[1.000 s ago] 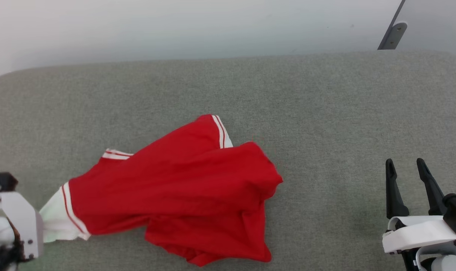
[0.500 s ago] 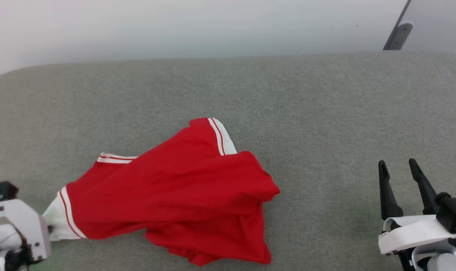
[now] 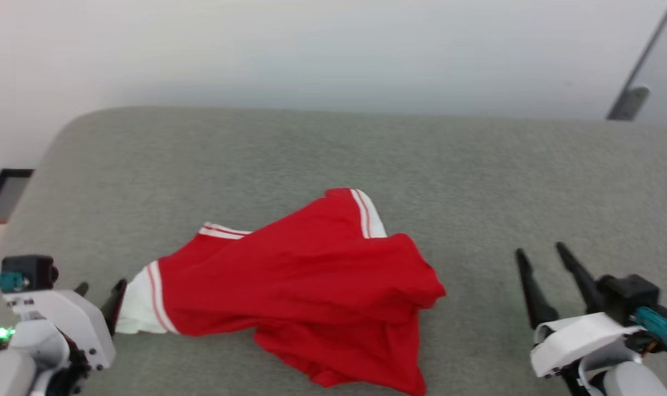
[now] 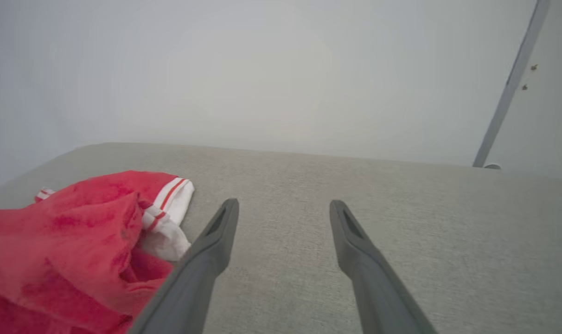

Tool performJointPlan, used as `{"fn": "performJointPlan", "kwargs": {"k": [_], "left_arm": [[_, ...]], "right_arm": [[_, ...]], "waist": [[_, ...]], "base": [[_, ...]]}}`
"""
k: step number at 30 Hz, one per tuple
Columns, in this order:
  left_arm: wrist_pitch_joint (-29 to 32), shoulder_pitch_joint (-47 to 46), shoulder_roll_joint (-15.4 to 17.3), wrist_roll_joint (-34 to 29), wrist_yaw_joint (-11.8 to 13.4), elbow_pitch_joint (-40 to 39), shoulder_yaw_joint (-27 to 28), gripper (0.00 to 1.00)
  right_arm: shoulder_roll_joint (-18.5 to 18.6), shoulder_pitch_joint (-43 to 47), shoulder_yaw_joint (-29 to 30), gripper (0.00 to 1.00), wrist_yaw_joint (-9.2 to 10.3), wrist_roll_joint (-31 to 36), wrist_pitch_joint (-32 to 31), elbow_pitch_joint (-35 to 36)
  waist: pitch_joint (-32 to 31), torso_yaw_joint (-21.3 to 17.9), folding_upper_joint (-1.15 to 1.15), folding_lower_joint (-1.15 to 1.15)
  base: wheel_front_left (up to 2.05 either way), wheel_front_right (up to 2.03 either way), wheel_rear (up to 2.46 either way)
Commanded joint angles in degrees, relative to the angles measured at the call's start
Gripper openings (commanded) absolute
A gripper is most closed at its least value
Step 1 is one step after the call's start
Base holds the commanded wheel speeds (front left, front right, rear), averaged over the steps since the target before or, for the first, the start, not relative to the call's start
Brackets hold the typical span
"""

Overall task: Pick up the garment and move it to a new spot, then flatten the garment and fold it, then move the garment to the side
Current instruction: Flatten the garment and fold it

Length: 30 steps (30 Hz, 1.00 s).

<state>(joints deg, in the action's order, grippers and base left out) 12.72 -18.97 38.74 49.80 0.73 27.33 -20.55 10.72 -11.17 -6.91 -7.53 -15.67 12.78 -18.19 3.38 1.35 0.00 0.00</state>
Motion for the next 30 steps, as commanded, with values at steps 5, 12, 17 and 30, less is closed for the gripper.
{"fn": "performJointPlan", "kwargs": {"k": [5, 12, 17, 30], "left_arm": [[-9.52, 5.89, -1.46, -1.7, 3.0, -7.45, 2.02, 1.0], [-20.2, 13.22, -4.21, -3.14, 5.88, -15.28, 3.77, 1.0], [-24.75, 15.58, -6.03, -4.77, 6.49, -18.57, 3.51, 1.0], [-27.75, 15.04, -12.07, -7.45, 5.36, -21.16, 3.89, 1.0]], "right_arm": [[1.34, -2.46, -4.63, 1.0, 0.08, -3.47, -3.99, -2.28], [2.46, -7.89, -8.28, 1.0, 0.08, -7.19, -10.4, -7.1], [2.87, -13.44, -9.78, 1.0, 0.08, -9.13, -15.87, -11.41], [4.63, -23.4, -14.9, 1.0, 0.08, -12.59, -33.63, -24.88]], "waist": [[-3.15, 5.49, 0.0, 0.0], [-3.44, 9.59, 0.0, 0.0], [-2.14, 12.78, 0.0, 0.0], [2.03, 20.14, 0.0, 0.0]], "base": [[0.0, 0.0, 0.0], [0.0, 0.0, 0.0], [0.0, 0.0, 0.0], [0.0, 0.0, 0.0]]}}
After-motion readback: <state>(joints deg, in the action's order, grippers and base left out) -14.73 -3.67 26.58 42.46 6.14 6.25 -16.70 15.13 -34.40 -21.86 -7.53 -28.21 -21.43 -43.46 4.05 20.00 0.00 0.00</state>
